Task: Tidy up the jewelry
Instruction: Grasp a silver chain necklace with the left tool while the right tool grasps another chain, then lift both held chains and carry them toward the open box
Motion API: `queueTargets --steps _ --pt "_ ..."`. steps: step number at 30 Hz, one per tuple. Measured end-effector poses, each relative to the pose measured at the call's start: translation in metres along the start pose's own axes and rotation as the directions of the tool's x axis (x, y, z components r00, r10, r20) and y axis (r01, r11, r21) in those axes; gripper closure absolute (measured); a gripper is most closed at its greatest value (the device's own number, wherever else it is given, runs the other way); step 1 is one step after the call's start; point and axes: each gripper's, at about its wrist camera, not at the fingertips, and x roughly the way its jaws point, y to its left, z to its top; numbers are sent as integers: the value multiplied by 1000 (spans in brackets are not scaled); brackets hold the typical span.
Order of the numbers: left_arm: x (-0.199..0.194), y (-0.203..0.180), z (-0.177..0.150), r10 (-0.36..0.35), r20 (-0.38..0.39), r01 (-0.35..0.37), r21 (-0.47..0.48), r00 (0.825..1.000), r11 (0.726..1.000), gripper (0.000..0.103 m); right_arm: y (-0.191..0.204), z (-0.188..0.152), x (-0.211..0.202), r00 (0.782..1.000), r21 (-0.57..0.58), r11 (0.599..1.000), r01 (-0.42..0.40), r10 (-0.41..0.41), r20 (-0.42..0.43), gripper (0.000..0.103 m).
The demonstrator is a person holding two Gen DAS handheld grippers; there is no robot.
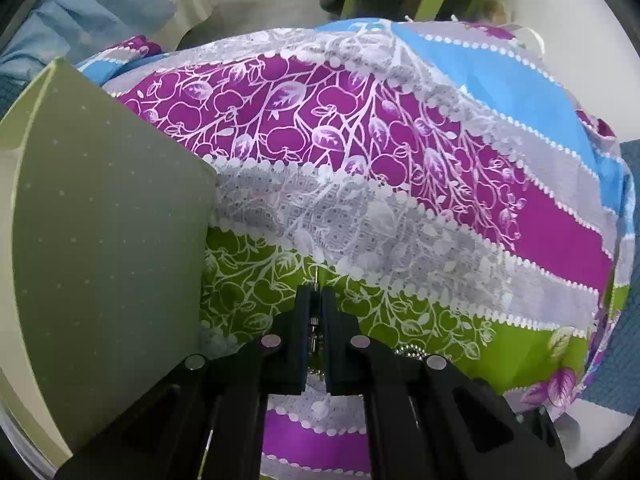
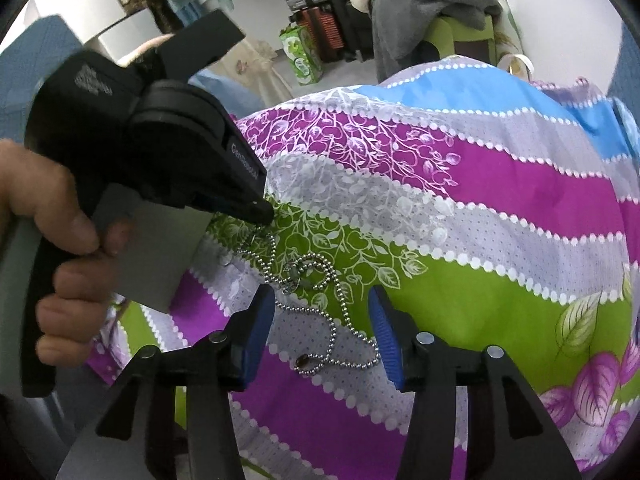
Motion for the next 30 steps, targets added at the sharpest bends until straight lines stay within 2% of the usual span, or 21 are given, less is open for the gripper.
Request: queueTargets --steps 4,7,9,11,12,14,17,22,30 --pt "-4 -6 -5 -20 14 20 11 1000 1000 100 13 0 14 997 -101 992 78 -80 -7 57" --pt "-14 0 -3 -41 23 41 17 999 999 100 24 -3 26 994 -177 980 95 -101 -29 63" --pt "-23 2 -4 -57 30 56 25 998 998 101 34 -5 32 991 -242 963 121 -129 -19 63" --pt "-28 3 -6 -65 39 64 31 997 998 103 38 -6 34 989 -274 951 140 -146 1 69" --pt "-33 5 -6 -68 49 66 33 997 997 103 37 -5 34 990 -256 957 135 -140 2 71" --pt "-39 7 -5 -75 54 73 37 996 997 103 34 -3 34 986 -240 957 161 -164 6 97" --pt "-47 12 -6 -99 53 97 32 994 995 103 27 0 33 987 -195 968 156 -161 -10 101" --pt "-55 16 -13 -118 74 113 59 990 992 103 6 3 22 988 -91 984 156 -157 -11 101" --pt "-54 19 -18 -168 70 165 43 983 985 102 -13 11 -25 990 101 989 106 -115 85 101"
